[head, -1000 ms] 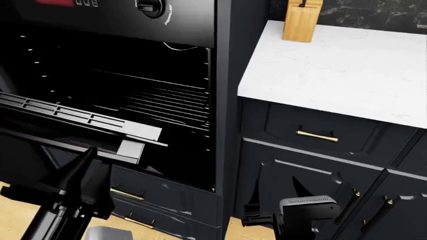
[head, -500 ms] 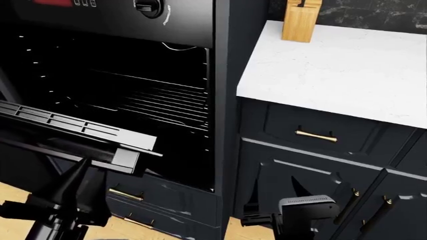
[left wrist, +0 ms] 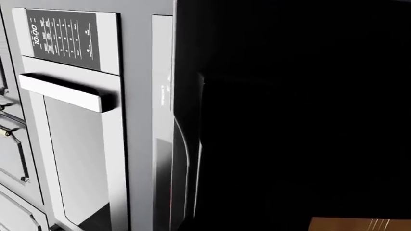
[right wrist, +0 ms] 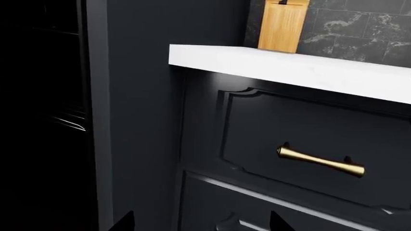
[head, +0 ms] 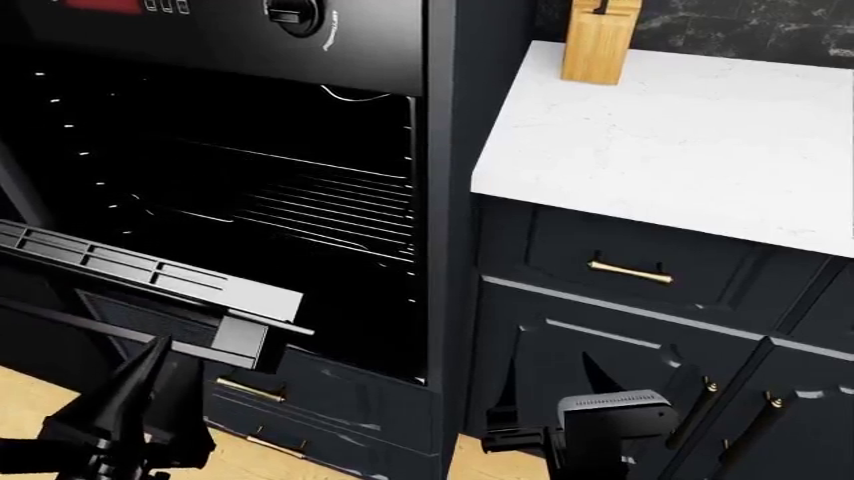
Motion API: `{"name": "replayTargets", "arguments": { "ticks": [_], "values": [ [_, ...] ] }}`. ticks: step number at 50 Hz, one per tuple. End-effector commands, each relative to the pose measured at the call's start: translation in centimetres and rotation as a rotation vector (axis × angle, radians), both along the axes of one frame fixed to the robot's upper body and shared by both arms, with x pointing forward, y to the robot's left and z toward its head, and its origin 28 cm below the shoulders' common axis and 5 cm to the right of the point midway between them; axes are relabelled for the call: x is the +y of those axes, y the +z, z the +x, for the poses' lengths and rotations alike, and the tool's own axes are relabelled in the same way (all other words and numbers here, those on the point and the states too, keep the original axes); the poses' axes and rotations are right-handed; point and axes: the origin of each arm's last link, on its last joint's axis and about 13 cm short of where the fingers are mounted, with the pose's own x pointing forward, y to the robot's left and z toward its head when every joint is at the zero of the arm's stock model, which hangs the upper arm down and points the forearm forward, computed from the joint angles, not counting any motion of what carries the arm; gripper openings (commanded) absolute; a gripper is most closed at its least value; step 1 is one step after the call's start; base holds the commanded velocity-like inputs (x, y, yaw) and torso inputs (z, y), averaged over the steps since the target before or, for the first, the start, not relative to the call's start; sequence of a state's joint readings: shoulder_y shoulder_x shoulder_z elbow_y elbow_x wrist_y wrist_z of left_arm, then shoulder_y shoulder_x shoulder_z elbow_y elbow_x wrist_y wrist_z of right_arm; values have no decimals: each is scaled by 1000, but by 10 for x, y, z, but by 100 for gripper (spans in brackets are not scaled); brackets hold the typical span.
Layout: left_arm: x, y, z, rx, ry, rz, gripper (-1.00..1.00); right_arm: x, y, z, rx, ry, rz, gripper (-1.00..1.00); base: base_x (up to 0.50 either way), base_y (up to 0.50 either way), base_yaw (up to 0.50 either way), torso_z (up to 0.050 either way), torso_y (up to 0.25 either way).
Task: Open the oven door
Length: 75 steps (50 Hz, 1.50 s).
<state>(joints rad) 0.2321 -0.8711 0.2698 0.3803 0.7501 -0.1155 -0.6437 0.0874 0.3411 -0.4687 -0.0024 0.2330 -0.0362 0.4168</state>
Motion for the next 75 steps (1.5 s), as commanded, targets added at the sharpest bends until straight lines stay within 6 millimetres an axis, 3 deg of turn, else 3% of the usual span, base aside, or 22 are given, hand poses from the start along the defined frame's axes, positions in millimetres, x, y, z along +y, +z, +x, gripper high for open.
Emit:
{"name": "replayTargets", "arguments": {
  "ticks": [1,75],
  "values": [
    [24,25,13,-315,128,-49,-100,0,-1,0,2,-1,1,100,0,0,0,0,11],
    [35,-27,-18,-289,170,-54,-100,-1,-1,0,3,-5,2,100,-2,2,4,2,4]
  ]
}}
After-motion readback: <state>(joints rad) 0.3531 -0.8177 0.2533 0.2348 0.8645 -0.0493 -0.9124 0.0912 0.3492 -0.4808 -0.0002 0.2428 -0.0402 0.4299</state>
